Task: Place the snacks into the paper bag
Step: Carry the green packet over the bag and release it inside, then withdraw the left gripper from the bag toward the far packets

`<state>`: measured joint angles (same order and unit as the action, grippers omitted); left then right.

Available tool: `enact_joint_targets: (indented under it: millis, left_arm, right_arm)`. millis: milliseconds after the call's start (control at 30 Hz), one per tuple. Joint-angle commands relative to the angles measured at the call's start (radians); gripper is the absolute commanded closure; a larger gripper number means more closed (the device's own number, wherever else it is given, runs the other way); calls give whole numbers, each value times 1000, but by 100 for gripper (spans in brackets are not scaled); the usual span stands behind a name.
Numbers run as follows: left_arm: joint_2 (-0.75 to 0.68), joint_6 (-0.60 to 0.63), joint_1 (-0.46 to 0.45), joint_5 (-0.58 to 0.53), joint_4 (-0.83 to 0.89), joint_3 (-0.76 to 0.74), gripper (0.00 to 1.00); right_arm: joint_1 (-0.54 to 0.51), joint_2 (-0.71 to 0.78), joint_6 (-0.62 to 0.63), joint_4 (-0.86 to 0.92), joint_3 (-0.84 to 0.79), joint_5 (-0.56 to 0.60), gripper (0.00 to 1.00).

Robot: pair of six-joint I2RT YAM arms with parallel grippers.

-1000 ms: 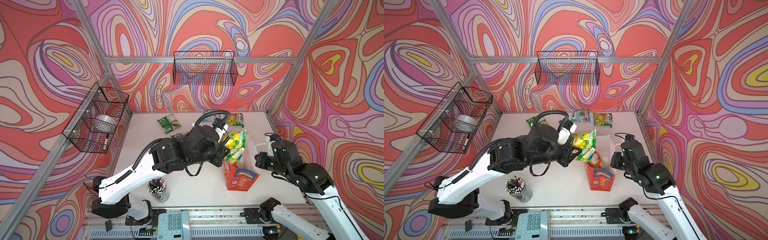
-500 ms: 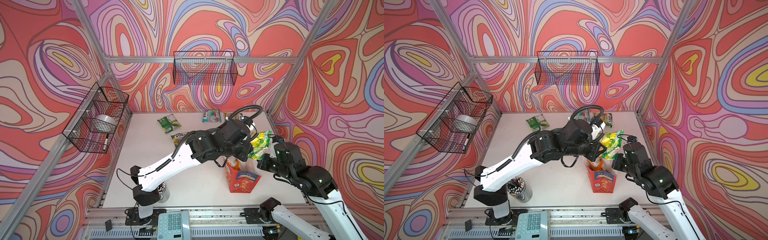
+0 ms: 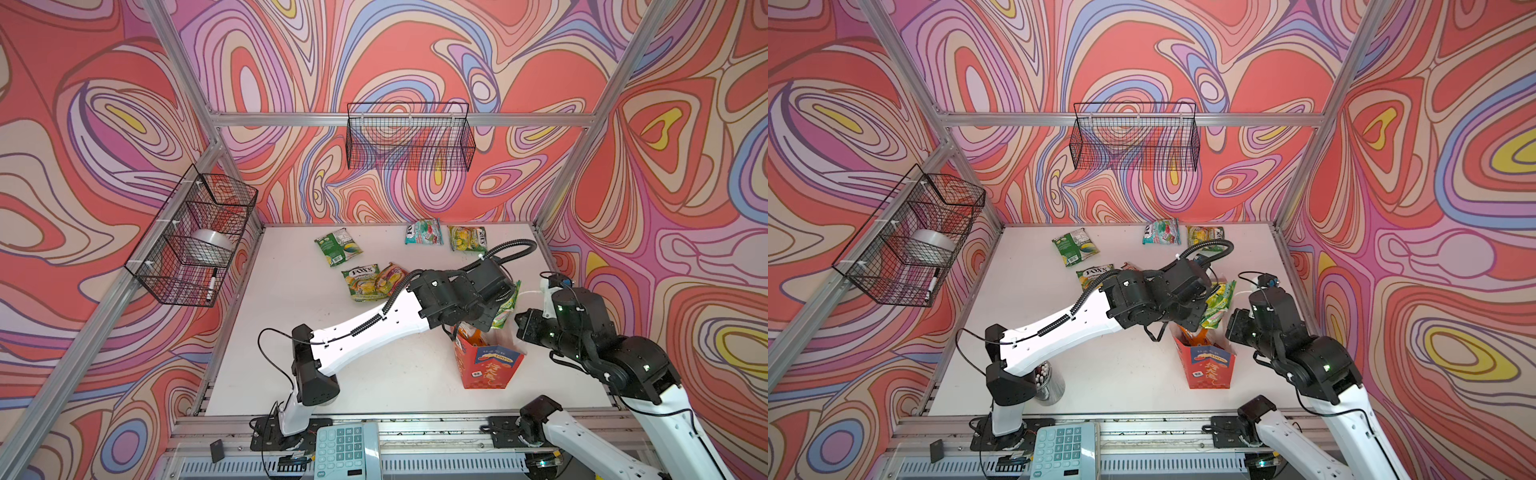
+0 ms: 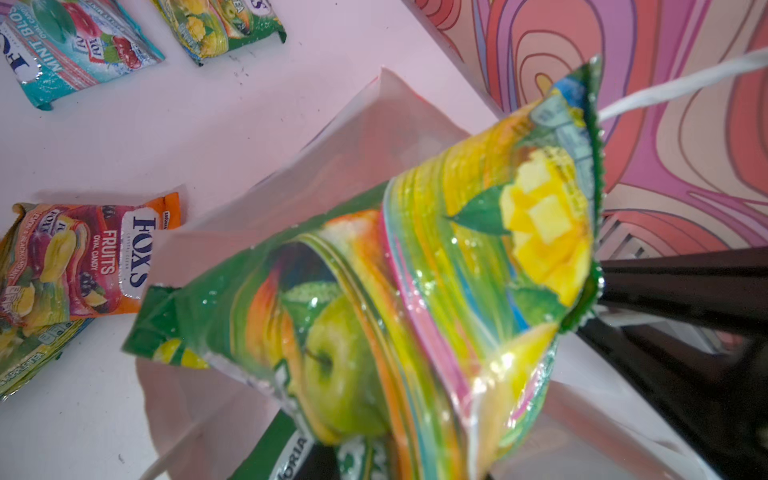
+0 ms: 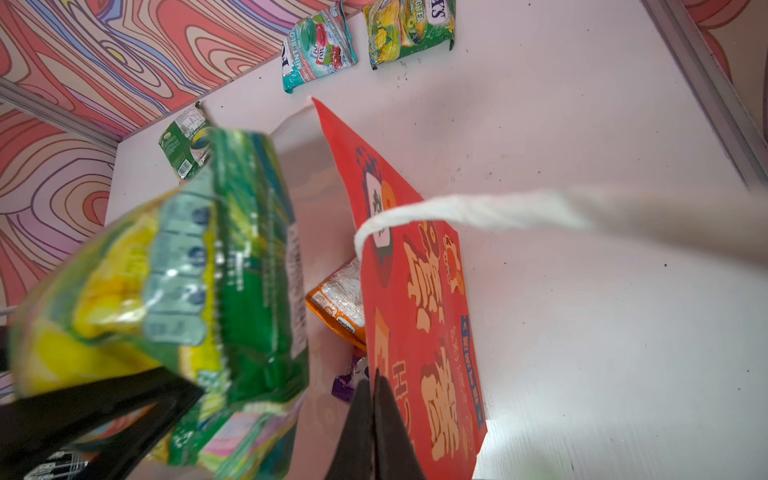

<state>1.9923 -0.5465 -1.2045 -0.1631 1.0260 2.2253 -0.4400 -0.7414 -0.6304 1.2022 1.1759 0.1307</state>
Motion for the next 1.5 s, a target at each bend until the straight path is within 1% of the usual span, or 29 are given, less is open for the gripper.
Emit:
enact_joint_targets:
  millis: [0, 67, 167, 300, 367, 500, 600, 633, 733, 767, 800, 867, 1000, 1133, 1200, 1333, 1400, 1467]
  left_arm:
    - [28, -15, 0, -54, 23, 23, 75]
    - [44, -14, -1, -46, 24, 24, 74]
    - [83, -7, 0, -16, 27, 68, 69]
    - [130, -8, -1, -15, 48, 124, 49]
    - [132, -12, -1, -4, 42, 127, 44]
    - [100, -25, -1, 34, 13, 108, 38]
    - [37, -32, 0, 62, -39, 25, 34]
    - [14, -32, -1, 68, -56, 6, 32]
    - [-61, -24, -2, 89, -108, -39, 21]
    - [-90, -16, 0, 95, -138, -66, 5]
    - [-122, -7, 0, 94, -166, -98, 0]
    - [-160, -1, 0, 89, -181, -127, 0]
    - [-230, 9, 0, 146, -201, -162, 0]
    - [-352, -12, 0, 182, -281, -269, 0]
    - [-415, -16, 0, 164, -299, -320, 0]
    - [-532, -17, 0, 61, -276, -412, 0]
    - [-588, 5, 1, 56, -309, -468, 0]
    - [-618, 25, 9, 88, -359, -496, 0]
  right_arm:
    - [-4, -4, -11, -49, -13, 21, 100]
    - [-4, -16, -11, -51, -13, 16, 100]
    - [-5, -7, -18, -72, -31, 3, 100]
    - [-4, -18, -12, -78, -24, 16, 100]
    - [-3, -15, -14, -80, -27, 8, 100]
    - [-4, 9, -17, -82, -53, 25, 100]
    - [-3, -5, -18, -79, -52, 20, 100]
    - [-5, 1, -21, -84, -57, 15, 100]
    - [-4, 26, -31, -101, -83, 14, 100]
    - [-4, 26, -31, -102, -86, 20, 100]
    - [-5, 22, -31, -100, -87, 24, 100]
    - [-4, 16, -36, -101, -91, 17, 100]
    - [-4, 36, -50, -125, -130, 8, 100]
    - [-4, 5, -46, -138, -133, 21, 100]
    - [-4, -2, -46, -163, -144, 19, 100]
    - [-5, -46, -40, -205, -142, 14, 100]
    - [-4, -64, -43, -225, -137, 0, 100]
    - [-4, -65, -54, -249, -147, -16, 100]
